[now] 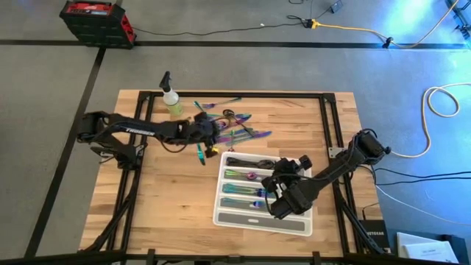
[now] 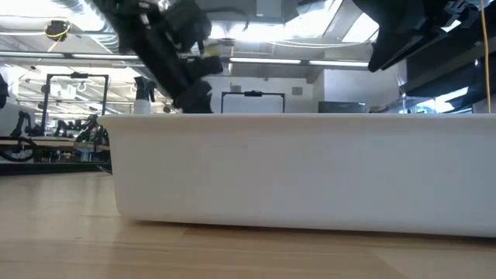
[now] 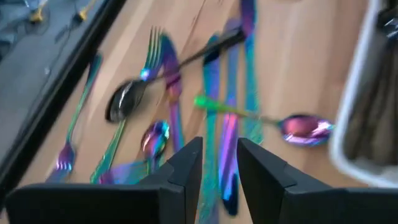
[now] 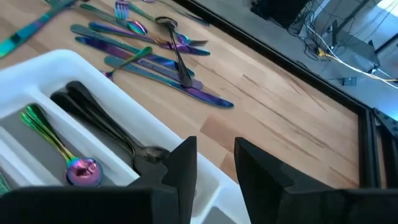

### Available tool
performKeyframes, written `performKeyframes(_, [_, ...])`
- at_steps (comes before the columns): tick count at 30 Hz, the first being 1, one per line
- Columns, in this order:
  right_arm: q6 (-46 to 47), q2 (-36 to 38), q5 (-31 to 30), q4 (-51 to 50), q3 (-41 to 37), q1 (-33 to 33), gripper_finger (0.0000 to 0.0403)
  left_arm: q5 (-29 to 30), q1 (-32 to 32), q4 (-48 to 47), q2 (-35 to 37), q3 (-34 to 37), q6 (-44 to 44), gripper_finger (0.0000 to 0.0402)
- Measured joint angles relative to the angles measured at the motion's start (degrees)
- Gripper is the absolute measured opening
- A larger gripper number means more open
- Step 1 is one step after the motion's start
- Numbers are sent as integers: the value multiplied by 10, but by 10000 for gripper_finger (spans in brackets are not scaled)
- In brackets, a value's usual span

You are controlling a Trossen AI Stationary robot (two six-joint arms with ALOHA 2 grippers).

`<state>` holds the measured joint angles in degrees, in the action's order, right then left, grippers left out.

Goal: Sort silverware
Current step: Put the purple spoon into the white silverware tray

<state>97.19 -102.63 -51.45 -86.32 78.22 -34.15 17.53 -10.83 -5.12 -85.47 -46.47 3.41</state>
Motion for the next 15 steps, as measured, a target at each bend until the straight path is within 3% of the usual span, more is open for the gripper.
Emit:
performKeyframes(4, [0, 0, -6, 7, 0, 0, 92, -38, -57, 8, -3, 11, 18, 85])
performKeyframes(15, [0, 0, -16, 12, 0, 0, 92, -244, -187, 11, -40, 8, 53, 85])
